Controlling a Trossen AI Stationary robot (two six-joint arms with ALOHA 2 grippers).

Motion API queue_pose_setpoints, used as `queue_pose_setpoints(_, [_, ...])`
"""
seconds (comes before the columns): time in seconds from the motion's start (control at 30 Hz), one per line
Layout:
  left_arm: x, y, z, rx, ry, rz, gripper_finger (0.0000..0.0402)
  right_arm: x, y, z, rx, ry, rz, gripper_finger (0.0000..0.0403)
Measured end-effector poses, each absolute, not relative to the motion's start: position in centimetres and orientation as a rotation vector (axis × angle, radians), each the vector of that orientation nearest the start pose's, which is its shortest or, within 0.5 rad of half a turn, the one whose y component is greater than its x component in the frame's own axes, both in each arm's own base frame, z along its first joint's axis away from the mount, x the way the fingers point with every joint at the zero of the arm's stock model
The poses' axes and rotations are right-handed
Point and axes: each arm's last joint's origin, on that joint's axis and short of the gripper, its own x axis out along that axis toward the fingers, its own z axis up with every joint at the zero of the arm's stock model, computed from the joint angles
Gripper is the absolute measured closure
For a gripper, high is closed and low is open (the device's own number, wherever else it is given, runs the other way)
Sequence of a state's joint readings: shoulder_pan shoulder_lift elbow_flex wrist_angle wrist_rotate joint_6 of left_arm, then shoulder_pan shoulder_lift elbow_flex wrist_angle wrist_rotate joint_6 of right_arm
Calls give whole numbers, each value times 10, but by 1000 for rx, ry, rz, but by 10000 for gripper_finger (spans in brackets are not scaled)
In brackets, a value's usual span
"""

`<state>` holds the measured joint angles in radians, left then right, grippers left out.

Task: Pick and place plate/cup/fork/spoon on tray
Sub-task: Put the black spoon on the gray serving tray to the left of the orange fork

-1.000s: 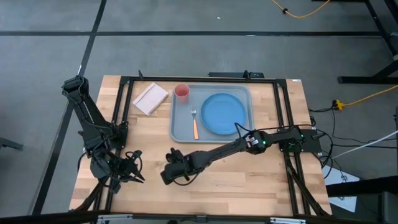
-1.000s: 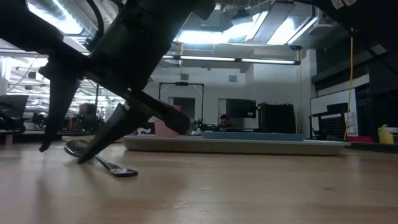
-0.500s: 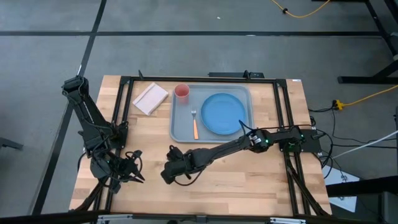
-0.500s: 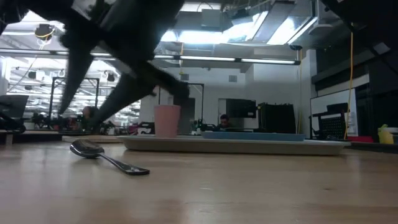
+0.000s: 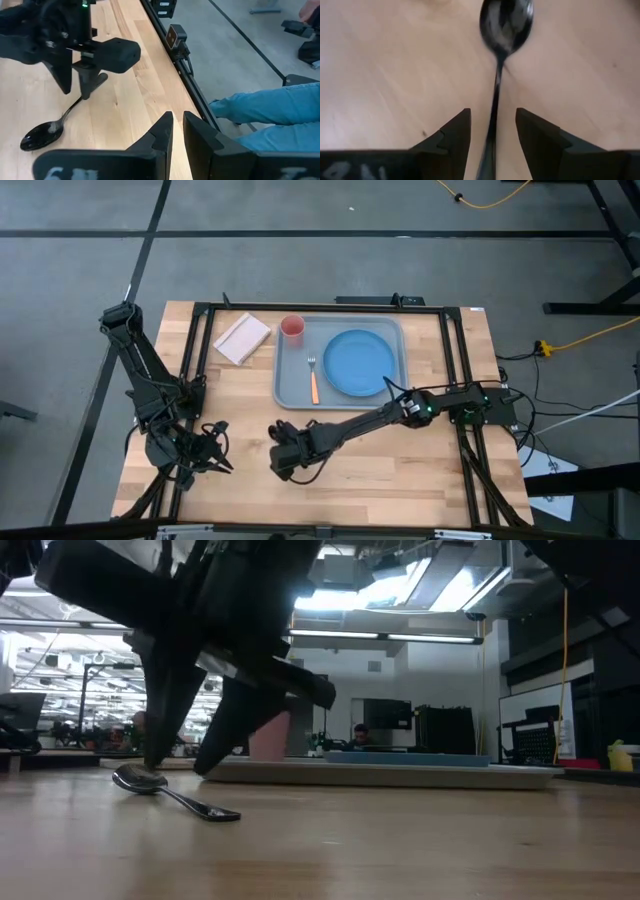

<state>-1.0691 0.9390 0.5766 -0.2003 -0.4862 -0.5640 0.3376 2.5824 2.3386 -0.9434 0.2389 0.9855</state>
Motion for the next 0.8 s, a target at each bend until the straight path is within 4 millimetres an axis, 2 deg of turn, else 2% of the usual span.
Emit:
queue_pose_setpoints(0.43, [105,-163,236,-141,544,-429,365,500,178,131,505,1131,-478,251])
queue_pose_setpoints(0.53, [105,-163,236,-141,545,-428,365,498,177,129,491,1147,-492,279])
queue_pose_setpoints(0.8, [105,-163,236,-142,545,-429,365,496,176,127,477,1165,-502,387])
